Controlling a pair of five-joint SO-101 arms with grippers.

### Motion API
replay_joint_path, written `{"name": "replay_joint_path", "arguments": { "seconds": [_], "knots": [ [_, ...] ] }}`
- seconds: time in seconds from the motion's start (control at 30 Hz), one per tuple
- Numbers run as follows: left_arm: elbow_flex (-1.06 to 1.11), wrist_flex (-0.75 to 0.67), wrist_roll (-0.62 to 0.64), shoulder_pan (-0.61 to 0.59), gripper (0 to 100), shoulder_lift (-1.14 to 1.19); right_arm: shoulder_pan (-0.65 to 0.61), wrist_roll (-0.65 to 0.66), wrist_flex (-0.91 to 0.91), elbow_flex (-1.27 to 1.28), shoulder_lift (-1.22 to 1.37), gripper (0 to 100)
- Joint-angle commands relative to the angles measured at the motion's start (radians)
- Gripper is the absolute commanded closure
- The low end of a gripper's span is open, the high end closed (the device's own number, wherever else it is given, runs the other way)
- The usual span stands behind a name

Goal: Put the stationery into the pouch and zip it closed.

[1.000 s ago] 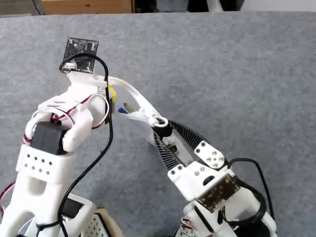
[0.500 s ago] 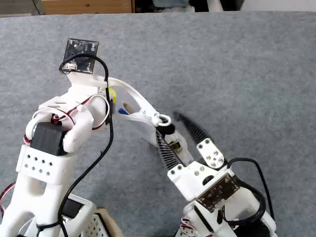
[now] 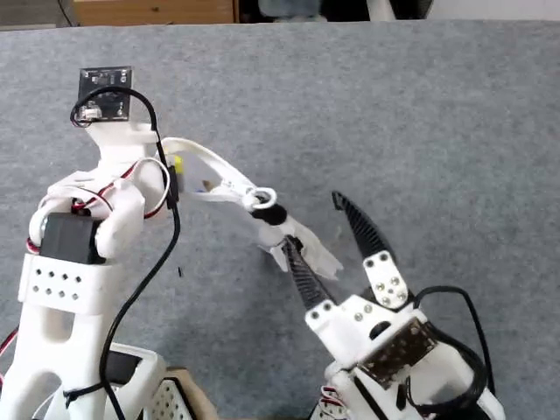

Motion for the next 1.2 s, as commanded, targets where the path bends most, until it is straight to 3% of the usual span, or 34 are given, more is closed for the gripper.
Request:
{"name": "replay_joint_path", "arguments": {
  "seconds": [0.0,0.23,0.57,0.8,1.03,1.17],
  "knots": [
    [0.041,-0.026,-0.002,-0.028,97,0.040,-0.005,-0.002,0.146,-0.053,-0.130,75.4],
    [0.033,-0.034,0.028,-0.027,97,0.040,-0.005,-0.002,0.388,-0.081,-0.130,75.4],
    [0.035,-0.040,0.032,-0.022,97,0.040,-0.006,-0.002,0.400,-0.001,-0.131,75.5],
    [0.039,-0.040,0.032,-0.022,97,0.040,-0.006,-0.003,0.186,0.113,-0.131,76.7],
    [0.036,-0.040,0.032,-0.022,97,0.040,-0.006,-0.003,0.069,0.137,-0.131,98.9],
    [0.036,-0.040,0.032,-0.022,97,0.040,-0.005,0.003,0.071,0.133,-0.131,95.9]
  ]
}}
